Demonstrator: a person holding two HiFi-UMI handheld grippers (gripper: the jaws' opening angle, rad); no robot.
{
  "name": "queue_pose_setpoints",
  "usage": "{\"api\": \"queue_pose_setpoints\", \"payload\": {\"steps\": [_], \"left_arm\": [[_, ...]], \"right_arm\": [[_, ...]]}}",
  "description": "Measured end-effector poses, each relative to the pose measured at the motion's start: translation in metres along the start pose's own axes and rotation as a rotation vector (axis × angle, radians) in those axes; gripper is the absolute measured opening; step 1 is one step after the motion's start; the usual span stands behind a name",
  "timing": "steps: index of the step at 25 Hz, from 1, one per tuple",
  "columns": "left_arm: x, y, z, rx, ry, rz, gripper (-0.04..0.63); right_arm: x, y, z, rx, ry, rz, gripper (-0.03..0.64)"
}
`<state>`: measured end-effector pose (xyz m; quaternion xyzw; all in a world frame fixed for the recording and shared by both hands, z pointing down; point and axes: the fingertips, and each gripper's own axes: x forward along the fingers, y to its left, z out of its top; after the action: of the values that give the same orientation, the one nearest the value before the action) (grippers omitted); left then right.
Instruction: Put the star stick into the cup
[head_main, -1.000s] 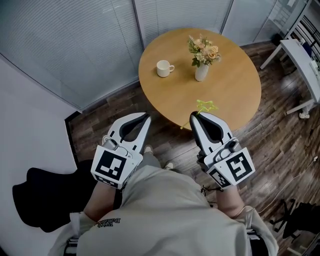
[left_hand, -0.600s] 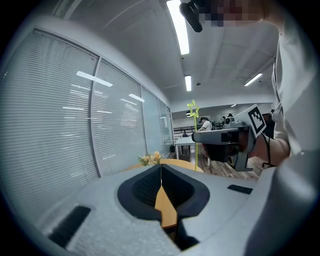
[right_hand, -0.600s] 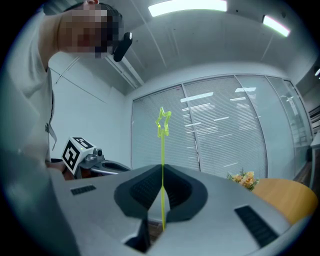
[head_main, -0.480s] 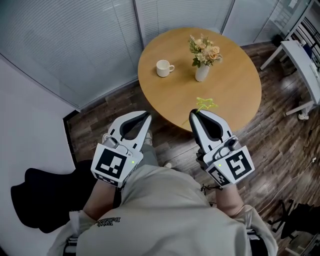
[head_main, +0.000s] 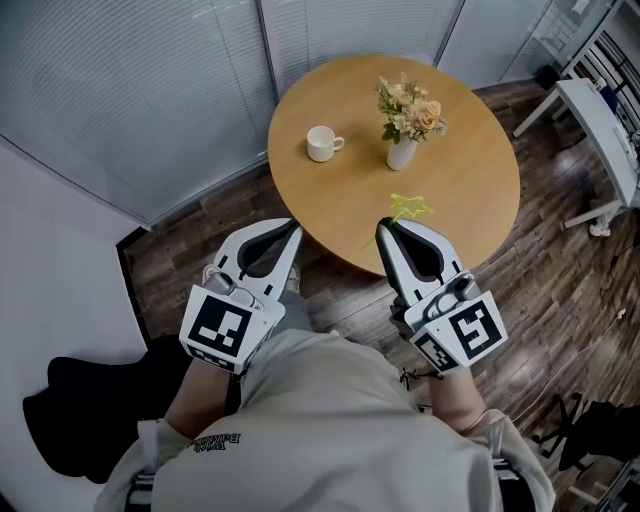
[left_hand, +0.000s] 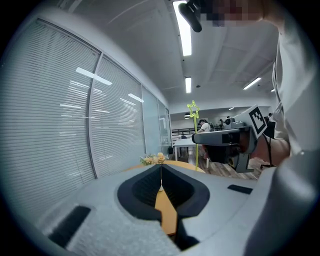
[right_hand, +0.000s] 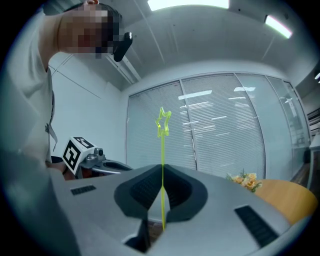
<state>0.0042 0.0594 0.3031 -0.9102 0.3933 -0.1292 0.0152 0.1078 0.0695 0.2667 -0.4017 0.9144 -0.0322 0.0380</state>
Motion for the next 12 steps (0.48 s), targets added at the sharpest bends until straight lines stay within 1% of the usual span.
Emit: {"api": "queue_pose_setpoints", "payload": {"steps": [9, 12], "left_arm": [[0.038, 0.055, 0.000, -0.001, -0.001, -0.032, 0.023], [0.050, 0.076, 0.002, -0.023, -0.001, -0.038, 0.023]], "right_arm": [[0.058, -0.028, 0.001, -0.006, 0.009, -0.024, 0.031], [0.080, -0.036, 0.004, -0.010, 0.015, -0.029, 0.031]]}}
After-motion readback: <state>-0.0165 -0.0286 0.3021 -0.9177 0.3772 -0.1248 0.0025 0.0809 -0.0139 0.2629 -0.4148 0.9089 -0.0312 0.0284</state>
